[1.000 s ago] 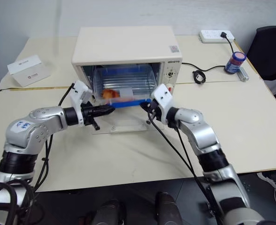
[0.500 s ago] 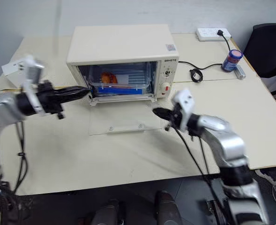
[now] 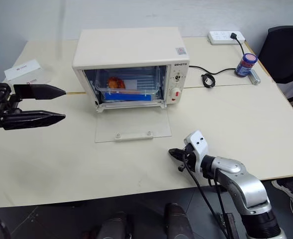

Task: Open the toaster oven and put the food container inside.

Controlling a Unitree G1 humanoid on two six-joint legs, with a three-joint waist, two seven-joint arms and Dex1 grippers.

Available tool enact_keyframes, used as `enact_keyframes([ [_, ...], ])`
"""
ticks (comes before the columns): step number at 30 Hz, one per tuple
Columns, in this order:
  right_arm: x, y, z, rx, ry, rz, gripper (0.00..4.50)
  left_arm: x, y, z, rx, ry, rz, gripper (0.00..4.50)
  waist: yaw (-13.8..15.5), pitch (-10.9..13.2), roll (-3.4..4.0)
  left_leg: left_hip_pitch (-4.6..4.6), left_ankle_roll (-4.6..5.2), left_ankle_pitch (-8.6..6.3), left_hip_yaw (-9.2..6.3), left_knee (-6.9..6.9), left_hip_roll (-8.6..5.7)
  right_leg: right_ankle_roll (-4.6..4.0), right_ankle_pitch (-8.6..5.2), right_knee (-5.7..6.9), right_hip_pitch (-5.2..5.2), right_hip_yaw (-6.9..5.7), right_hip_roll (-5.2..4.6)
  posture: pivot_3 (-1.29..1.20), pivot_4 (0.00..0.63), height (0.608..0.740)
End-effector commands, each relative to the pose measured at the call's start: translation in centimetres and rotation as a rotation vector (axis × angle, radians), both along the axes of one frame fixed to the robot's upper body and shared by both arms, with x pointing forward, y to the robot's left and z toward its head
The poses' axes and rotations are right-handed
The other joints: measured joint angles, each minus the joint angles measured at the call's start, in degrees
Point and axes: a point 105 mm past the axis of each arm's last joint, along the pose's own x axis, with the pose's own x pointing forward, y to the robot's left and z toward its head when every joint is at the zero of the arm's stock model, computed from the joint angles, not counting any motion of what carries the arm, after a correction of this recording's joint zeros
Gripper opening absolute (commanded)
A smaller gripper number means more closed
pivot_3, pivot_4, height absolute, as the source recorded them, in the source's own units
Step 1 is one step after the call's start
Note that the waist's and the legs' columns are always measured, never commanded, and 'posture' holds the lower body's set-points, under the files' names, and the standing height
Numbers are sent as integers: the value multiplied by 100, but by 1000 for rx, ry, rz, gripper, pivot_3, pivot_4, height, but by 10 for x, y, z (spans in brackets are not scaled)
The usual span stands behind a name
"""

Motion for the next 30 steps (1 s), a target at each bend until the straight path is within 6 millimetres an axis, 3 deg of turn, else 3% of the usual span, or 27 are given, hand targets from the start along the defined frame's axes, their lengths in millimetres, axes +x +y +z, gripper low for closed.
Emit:
enact_keyframes([
  [1,7,3,0,-7,-45,-17,0,-4,0,12,14,-60,-7,4462,-3,0,0,1,0,0,2,0,0,0,0,0,0,1,0,0,150,740],
  [6,7,3,0,-7,-52,-16,0,-4,0,12,15,-60,-8,4462,0,0,0,0,1,-1,1,1,0,1,0,-1,1,1,-1,0,150,740],
  [7,27,1,44,48,-164,-2,0,-1,1,10,21,-76,11,4462,-1,0,-1,0,1,-1,1,2,0,1,0,0,1,1,-1,0,150,740],
  [9,43,-7,121,129,-336,26,0,3,4,8,24,-95,40,4462,-55,26,23,-2,3,-2,6,17,0,4,2,2,2,6,-2,0,150,740],
  [10,44,-11,143,149,-380,36,0,4,5,7,24,-100,46,4462,-62,50,53,-3,10,-3,15,33,2,20,11,1,-5,15,-8,0,150,740],
  [13,44,-26,173,156,-393,52,0,5,6,10,7,-119,53,4462,-7,48,54,1,8,0,16,25,3,11,7,17,-9,6,-4,0,150,740],
  [16,40,-27,167,123,-357,66,0,8,8,17,-27,-138,67,4462,78,16,2,9,-12,-6,-11,-13,20,-35,-18,32,-10,-31,9,0,150,740],
  [21,20,-22,160,104,-347,152,0,9,13,19,-33,-136,99,4462,108,24,13,-11,15,-26,15,6,1,-13,-6,11,-13,-22,-15,0,150,740],
  [25,8,-39,163,58,-299,208,0,8,20,16,-10,-122,115,4462,124,24,13,-17,28,-33,28,41,3,15,10,-8,-7,-10,-13,0,150,740],
  [28,-1,-62,174,6,-252,240,523,7,25,13,33,-117,120,4500,148,24,13,-13,30,-33,32,44,2,18,11,-9,-3,-4,-13,0,150,740],
  [30,-2,-71,185,-3,-266,232,1218,8,29,11,64,-120,127,4500,147,24,13,-8,30,-33,31,44,2,16,10,-10,-3,-4,-11,0,150,740],
])
